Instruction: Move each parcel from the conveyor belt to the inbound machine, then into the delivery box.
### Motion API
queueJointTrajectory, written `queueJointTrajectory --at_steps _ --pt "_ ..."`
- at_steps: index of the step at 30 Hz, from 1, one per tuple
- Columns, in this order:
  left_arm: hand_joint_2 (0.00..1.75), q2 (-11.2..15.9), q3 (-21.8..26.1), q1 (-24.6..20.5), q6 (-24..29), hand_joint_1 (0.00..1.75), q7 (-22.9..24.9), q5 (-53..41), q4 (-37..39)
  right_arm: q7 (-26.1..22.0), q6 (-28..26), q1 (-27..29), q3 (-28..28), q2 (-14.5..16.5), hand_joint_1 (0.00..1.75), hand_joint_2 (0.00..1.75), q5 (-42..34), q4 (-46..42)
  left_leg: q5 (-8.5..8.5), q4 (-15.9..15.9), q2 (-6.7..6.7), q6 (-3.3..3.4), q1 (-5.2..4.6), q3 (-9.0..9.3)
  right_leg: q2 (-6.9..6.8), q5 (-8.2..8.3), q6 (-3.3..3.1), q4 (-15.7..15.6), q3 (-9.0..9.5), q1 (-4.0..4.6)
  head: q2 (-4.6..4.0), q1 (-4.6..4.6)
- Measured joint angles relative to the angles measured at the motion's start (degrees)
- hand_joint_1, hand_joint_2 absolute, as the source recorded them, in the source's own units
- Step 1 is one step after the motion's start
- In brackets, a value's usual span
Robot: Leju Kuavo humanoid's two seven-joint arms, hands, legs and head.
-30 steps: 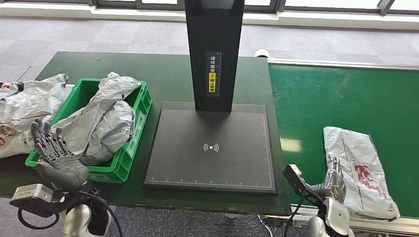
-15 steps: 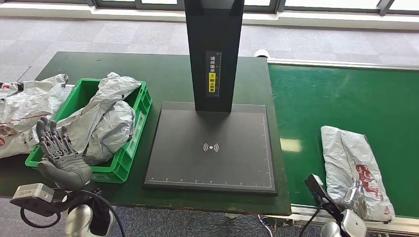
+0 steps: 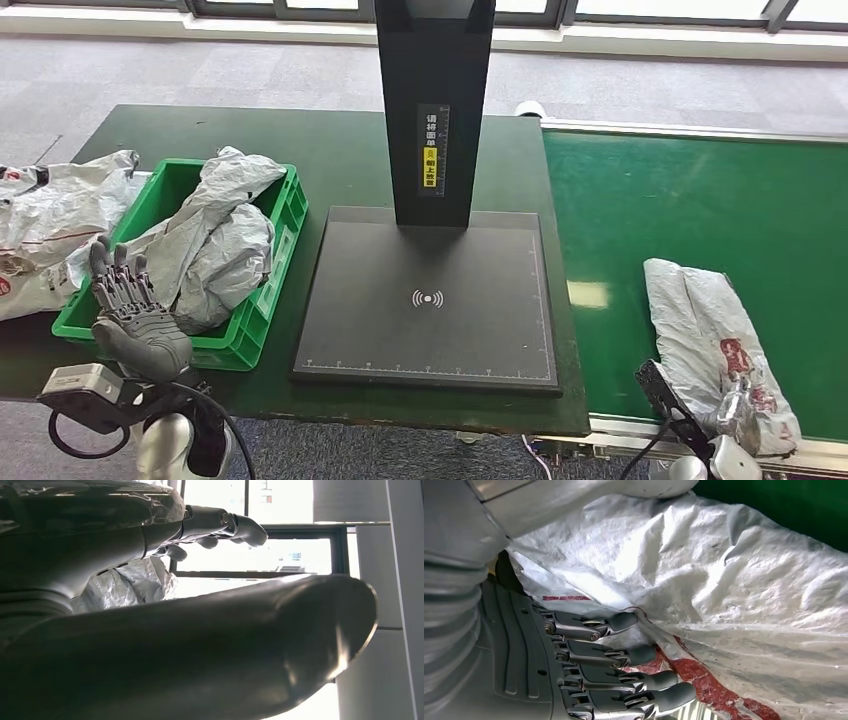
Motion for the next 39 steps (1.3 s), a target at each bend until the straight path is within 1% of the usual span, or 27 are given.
queueJointTrajectory --at_steps 3,5,13,18,20,25,30,32,34,37,39 --pt "0.0 -0.06 0.0 -0.57 -0.12 0.0 0.38 -0.66 0.42 -3.46 1.85 -0.57 -0.23 0.03 1.75 1.75 -0.5 1.04 -0.01 0.0 0.06 0.01 0.01 0.07 0.06 0.02 0.02 -0.04 0.06 0.01 0.0 0.0" --pt "0.0 -0.09 0.0 -0.83 -0.12 0.0 0.51 -0.75 0.73 -4.81 2.02 -0.93 -0.34 0.06 1.75 1.75 -0.7 1.48 -0.01 0.0 0.07 0.01 0.0 0.1 0.08 0.03 0.04 -0.05 0.09 0.0 0.0 0.01" --pt "0.0 -0.09 0.0 -1.0 0.19 0.0 0.68 -1.02 1.78 -5.6 0.87 -2.19 -0.51 0.07 1.75 1.75 -0.95 1.76 0.0 0.02 0.17 0.02 0.01 0.14 0.19 0.12 0.13 -0.07 0.11 0.0 0.0 0.0" --pt "0.0 -0.14 0.0 -1.56 0.19 0.0 1.09 -1.38 2.38 -5.81 0.7 -1.65 -0.51 0.3 1.75 1.75 -1.05 0.78 0.0 0.01 0.14 0.01 0.01 0.12 0.17 0.11 0.13 -0.06 0.1 0.01 0.0 0.0" --pt "0.0 -0.16 0.0 -1.77 0.19 0.0 1.26 -1.55 2.65 -6.18 -0.07 -1.06 -0.5 0.78 1.75 1.75 -0.79 -0.47 0.0 0.01 0.13 0.01 0.01 0.1 0.16 0.11 0.12 -0.05 0.1 0.01 0.0 0.0" --pt "0.0 -0.42 0.0 -1.14 0.24 0.0 1.3 -1.73 2.43 -6.99 -5.97 -0.42 -0.18 2.67 1.75 1.75 -0.12 -5.87 0.0 0.0 0.13 0.01 0.0 -0.02 0.18 0.1 0.12 -0.02 -0.03 -0.01 0.0 0.01" --pt "0.0 -0.56 0.0 -0.43 0.23 0.0 1.22 -1.73 2.17 -7.21 -6.87 -0.46 0.15 3.77 1.75 1.75 -0.19 -9.93 0.0 0.0 0.07 0.02 0.0 -0.06 0.11 0.09 0.12 -0.03 -0.01 -0.01 0.0 0.0" --pt "0.0 -0.63 0.0 -0.12 0.29 0.0 1.1 -1.74 1.94 -9.79 -9.69 -0.24 0.2 4.34 1.75 1.75 -1.95 -11.62 0.0 0.0 0.06 0.02 -0.02 -0.08 0.11 0.09 0.12 -0.02 -0.03 -0.03 0.0 0.01" --pt "0.0 -0.78 0.0 0.55 0.39 0.0 0.79 -1.75 1.45 -14.72 -14.42 0.35 0.48 5.39 1.75 1.75 -5.83 -15.19 0.01 0.0 0.07 0.02 -0.03 -0.09 0.12 0.09 0.12 -0.02 -0.06 -0.05 0.0 0.01" --pt "0.0 -1.21 0.0 1.66 0.51 0.0 0.1 -1.77 0.87 -24.89 -23.42 2.75 2.22 8.11 1.75 1.75 -15.86 -25.75 0.01 0.0 -0.01 0.02 -0.03 -0.09 0.04 0.06 0.1 -0.01 -0.06 -0.03 0.0 0.0" --pt "0.0 -1.38 0.0 2.12 0.78 0.0 -0.25 -1.78 0.81 -32.25 -27.81 5.08 4.45 10.35 1.75 1.75 -22.16 -34.08 0.0 -0.02 -0.09 0.0 0.01 -0.1 -0.05 0.0 0.04 0.0 -0.04 0.02 0.0 0.0"
